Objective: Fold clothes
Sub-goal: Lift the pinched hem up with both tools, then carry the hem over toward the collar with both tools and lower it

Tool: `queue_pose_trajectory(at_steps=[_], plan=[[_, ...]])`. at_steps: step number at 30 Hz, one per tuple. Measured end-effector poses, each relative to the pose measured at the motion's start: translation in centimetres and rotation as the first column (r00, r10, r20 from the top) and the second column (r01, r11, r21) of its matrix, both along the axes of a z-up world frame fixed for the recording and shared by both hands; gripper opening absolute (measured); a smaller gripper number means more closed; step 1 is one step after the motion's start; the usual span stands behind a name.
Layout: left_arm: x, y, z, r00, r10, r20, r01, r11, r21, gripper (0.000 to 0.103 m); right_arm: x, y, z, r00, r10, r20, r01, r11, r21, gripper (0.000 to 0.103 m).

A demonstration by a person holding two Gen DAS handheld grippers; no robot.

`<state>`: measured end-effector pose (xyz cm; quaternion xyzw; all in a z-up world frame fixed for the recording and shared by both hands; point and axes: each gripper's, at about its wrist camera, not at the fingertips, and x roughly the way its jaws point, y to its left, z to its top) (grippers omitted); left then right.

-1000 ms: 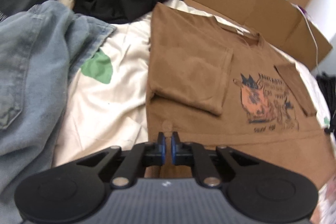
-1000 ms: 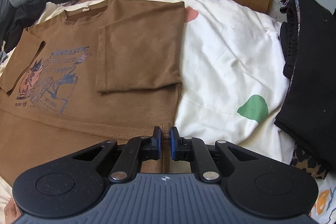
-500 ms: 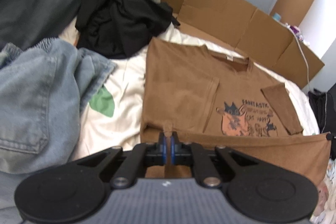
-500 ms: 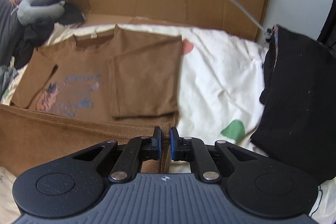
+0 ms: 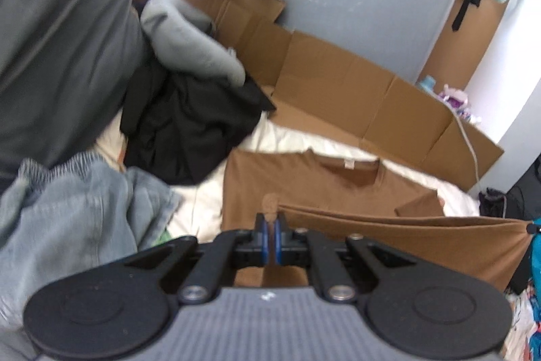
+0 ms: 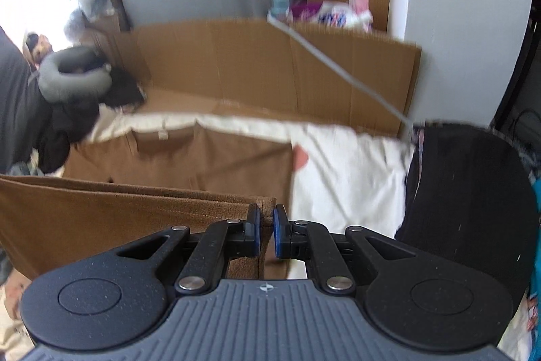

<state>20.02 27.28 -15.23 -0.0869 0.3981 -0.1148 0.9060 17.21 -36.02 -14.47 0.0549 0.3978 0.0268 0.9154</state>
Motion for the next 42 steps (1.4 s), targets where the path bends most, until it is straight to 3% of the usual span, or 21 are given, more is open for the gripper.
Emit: queue_pose_trajectory(at_steps=[10, 18, 24, 31, 34, 42], plan=[[2.0, 0.6, 4.7, 0.998, 0.009, 0.07, -0.008, 1.0, -0.019, 0.004, 1.9, 0.8, 6.4, 0.996, 0.013, 0.083, -0.01, 0.999, -0.037, 0.006], [5.1, 0.4, 4.7, 0.997, 0.004, 0.077, -0.003, 1.0, -0.004, 0.004, 4.3, 0.9, 6.3, 0.997, 0.015, 0.077, -0.012, 0.999, -0.04, 0.006], [9.0, -0.6, 1.0, 0.999, -0.013, 0.05, 0.012, 1.0, 0.022, 0.004, 8.6, 1.2, 2.5, 0.998, 0.048, 0.033, -0.045, 0.994, -0.099, 0.006], [15.1, -2.1, -6.7, 0.999, -0.042, -0.024, 0.044, 0.997, 0.066, 0.004, 16.0, 1.0, -6.1, 0.997, 0.067, -0.038, -0.071, 0.991, -0.116, 0.006], [16.7, -2.6, -8.4, 0.997, -0.055, -0.059, 0.059, 0.995, 0.082, 0.004, 18.3, 1.1, -8.9, 0.995, 0.07, -0.076, -0.078, 0.991, -0.112, 0.006], [19.7, -2.3, -9.2, 0.992, 0.009, -0.125, 0.003, 0.995, 0.097, 0.004, 23.2, 0.6, -9.6, 0.991, 0.05, -0.121, -0.057, 0.997, -0.055, 0.006]])
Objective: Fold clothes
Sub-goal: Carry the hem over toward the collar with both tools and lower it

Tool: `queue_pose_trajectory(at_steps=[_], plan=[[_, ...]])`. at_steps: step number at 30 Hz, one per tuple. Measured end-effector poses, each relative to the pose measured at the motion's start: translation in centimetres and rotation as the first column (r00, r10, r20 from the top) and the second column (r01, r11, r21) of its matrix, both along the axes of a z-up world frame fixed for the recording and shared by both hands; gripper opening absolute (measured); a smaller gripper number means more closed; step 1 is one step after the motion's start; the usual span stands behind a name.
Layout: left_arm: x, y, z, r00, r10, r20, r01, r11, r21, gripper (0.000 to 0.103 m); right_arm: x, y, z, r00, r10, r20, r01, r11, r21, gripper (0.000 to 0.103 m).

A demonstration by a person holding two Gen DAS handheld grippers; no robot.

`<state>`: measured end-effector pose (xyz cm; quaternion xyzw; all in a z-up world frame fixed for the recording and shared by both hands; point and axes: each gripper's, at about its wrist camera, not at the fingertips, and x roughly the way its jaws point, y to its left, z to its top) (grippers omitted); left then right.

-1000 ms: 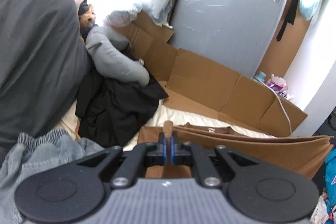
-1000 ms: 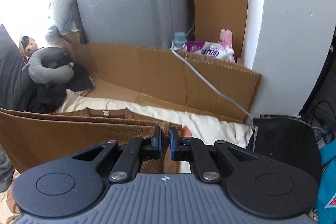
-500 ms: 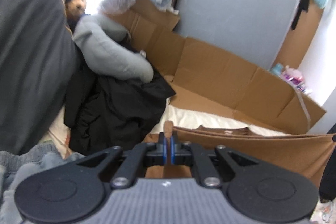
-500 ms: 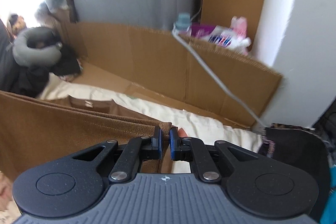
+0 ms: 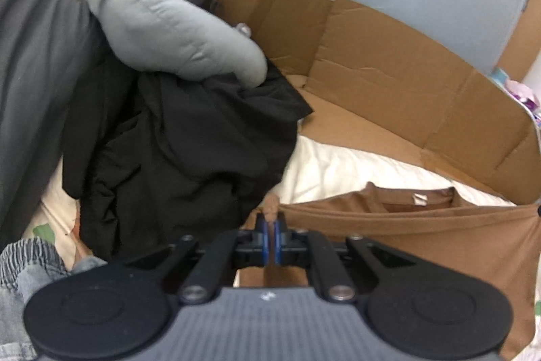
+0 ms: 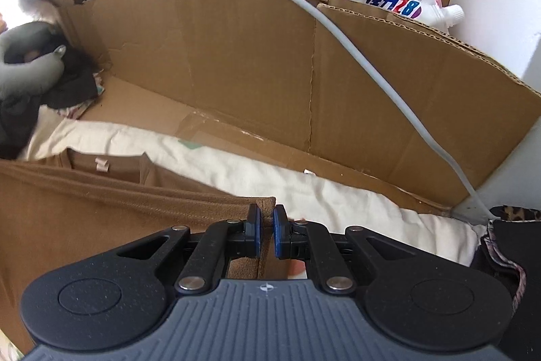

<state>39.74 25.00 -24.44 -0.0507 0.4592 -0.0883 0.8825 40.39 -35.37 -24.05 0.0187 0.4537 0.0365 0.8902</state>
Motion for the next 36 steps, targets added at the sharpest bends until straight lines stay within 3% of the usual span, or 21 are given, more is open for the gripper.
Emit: queue_pose_trajectory(at_steps=[6, 12, 23, 36], plan=[[2.6, -0.5, -0.3, 1.0, 0.001, -0.02, 0.0, 1.0, 0.018, 0.004, 3.4, -0.7, -0.4, 0.998, -0.001, -0.056, 0.002, 1.0, 0.015, 0.006], [4.5, -1.3, -1.6, 0.999, 0.009, -0.038, -0.008, 0.999, 0.037, 0.004, 5.9, -1.1, -2.9, 0.994, -0.015, -0.106, 0.017, 1.0, 0.016, 0.006], [6.9, -2.4, -3.2, 0.999, -0.005, -0.039, 0.008, 0.997, 0.075, 0.004, 8.5, -0.8, -4.6, 0.994, -0.008, -0.111, 0.006, 1.0, -0.02, 0.003], [8.3, -3.1, -3.1, 1.0, 0.003, -0.01, -0.002, 0.997, 0.075, 0.004, 10.2, 0.0, -5.3, 0.995, -0.049, -0.092, 0.045, 0.998, -0.048, 0.003]])
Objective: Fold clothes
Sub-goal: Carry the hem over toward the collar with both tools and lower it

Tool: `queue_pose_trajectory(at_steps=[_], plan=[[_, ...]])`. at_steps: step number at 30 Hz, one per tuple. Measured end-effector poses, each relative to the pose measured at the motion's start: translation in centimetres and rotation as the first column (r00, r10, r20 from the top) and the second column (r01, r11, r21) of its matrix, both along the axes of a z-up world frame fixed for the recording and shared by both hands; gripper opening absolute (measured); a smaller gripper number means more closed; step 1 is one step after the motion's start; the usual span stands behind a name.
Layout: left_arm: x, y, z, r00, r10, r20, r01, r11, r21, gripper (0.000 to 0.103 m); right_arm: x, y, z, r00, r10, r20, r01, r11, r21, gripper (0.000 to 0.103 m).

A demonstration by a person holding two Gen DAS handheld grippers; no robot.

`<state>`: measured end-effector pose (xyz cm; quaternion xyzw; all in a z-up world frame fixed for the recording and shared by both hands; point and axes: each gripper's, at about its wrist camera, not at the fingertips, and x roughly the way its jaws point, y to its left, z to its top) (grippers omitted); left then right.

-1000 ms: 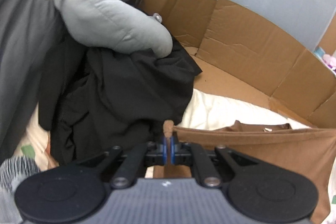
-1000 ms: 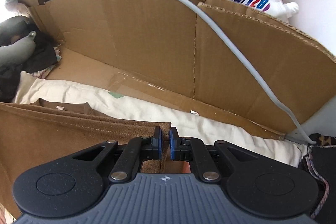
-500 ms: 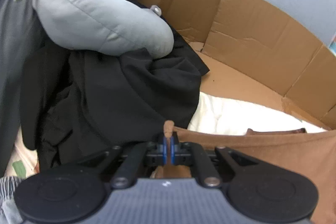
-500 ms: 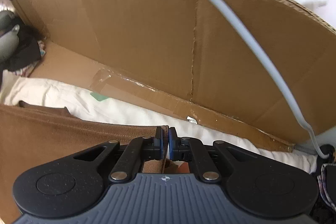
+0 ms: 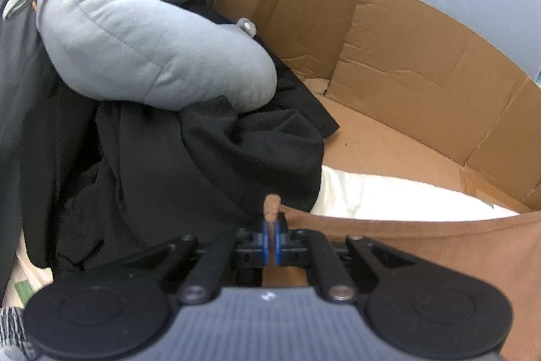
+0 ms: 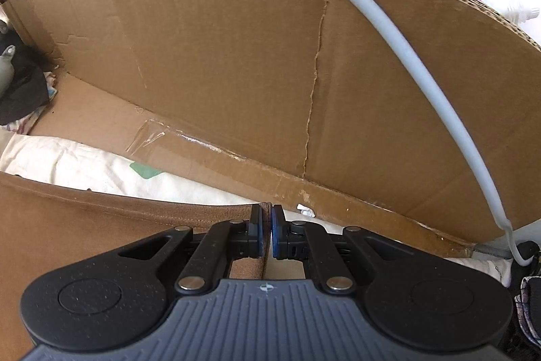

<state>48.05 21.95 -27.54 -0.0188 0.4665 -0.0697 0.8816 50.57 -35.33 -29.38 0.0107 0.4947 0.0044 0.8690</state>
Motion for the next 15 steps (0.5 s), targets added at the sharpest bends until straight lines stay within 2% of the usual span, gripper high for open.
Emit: queue_pose_trajectory(at_steps=[6, 15], plan=[[0.9, -0.5, -1.5, 1.0, 0.006, -0.01, -0.006, 1.0, 0.023, 0.004, 0.7, 0.2, -1.0, 1.0, -0.004, -0.004, 0.004, 1.0, -0.02, 0.003], [1.8, -0.3, -3.0, 0.999, 0.03, -0.019, -0.029, 0.999, 0.016, 0.004, 0.9, 0.7, -2.1, 1.0, 0.011, 0.011, -0.01, 0.999, -0.047, 0.003]])
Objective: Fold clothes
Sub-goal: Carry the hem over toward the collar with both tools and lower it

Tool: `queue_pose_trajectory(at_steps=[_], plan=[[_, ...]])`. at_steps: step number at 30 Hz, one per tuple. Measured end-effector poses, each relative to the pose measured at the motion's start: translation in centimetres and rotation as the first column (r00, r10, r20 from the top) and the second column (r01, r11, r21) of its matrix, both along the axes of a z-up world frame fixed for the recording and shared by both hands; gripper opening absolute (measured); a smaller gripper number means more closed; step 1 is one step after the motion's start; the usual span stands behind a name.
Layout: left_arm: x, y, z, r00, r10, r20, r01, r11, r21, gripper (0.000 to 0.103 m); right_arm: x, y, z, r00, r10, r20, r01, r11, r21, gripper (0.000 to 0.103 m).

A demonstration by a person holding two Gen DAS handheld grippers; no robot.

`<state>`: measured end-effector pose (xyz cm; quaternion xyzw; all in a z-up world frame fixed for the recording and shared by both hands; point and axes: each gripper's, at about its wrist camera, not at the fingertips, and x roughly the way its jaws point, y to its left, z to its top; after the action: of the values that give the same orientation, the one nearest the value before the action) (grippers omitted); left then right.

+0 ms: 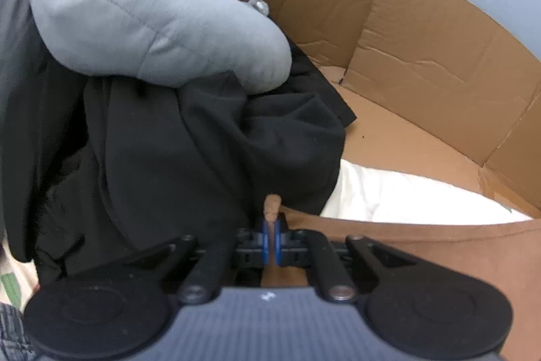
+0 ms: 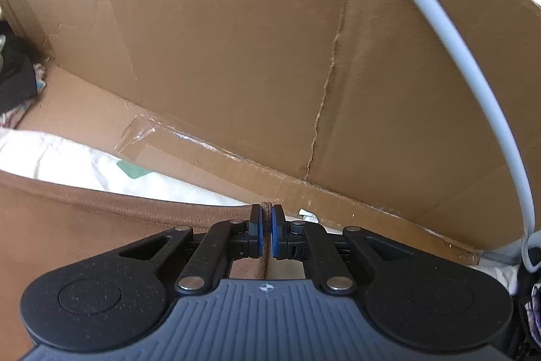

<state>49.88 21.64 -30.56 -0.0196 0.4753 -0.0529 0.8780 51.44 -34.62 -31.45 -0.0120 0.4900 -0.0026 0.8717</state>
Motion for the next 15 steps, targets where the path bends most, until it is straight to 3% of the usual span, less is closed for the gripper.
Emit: queue_pose_trajectory(at_steps=[5, 15], plan=[[0.4, -0.3, -0.1, 1.0, -0.027, 0.007, 0.027, 0.999, 0.017, 0.004, 0.3, 0.4, -0.5, 0.999, 0.043, 0.009, -0.042, 0.998, -0.044, 0.003], [1.8, -1.2, -0.7, 0.998, -0.053, 0.016, 0.054, 0.999, -0.006, 0.004, 0.3, -0.1, -1.0, 1.0, 0.007, 0.005, -0.007, 0.999, -0.052, 0.003]])
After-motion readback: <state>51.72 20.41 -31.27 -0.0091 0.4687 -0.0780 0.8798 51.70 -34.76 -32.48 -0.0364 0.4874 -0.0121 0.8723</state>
